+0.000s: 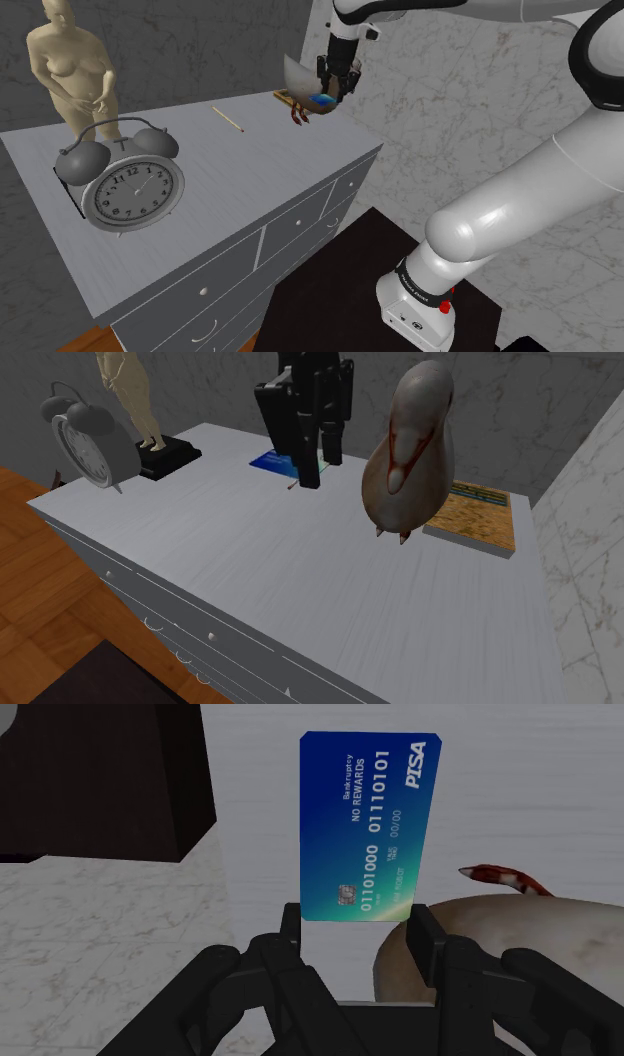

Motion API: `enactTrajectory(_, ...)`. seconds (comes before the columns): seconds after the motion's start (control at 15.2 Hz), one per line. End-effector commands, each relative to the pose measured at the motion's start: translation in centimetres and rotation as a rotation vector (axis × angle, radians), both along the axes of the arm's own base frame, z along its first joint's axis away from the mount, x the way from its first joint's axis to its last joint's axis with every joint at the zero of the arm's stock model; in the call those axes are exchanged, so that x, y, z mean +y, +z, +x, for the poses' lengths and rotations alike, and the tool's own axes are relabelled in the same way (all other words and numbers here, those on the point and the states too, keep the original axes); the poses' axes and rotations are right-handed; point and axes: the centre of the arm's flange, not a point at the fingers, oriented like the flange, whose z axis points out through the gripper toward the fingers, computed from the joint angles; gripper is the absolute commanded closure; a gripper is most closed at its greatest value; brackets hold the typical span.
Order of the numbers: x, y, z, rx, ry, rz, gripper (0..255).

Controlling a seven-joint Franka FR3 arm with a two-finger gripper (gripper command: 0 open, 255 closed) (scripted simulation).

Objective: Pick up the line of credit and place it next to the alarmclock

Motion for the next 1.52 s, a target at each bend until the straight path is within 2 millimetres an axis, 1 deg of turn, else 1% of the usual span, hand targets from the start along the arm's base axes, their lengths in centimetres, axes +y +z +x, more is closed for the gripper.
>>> enactTrajectory(0.0,0.0,1.0,0.0,0.000,0.000,0.000,255)
enactTrajectory(1.19,0.0,10.4,0.0,0.000,0.000,0.000,255)
enactTrajectory(1.45,5.1,10.4,-1.4,0.000,0.000,0.000,255)
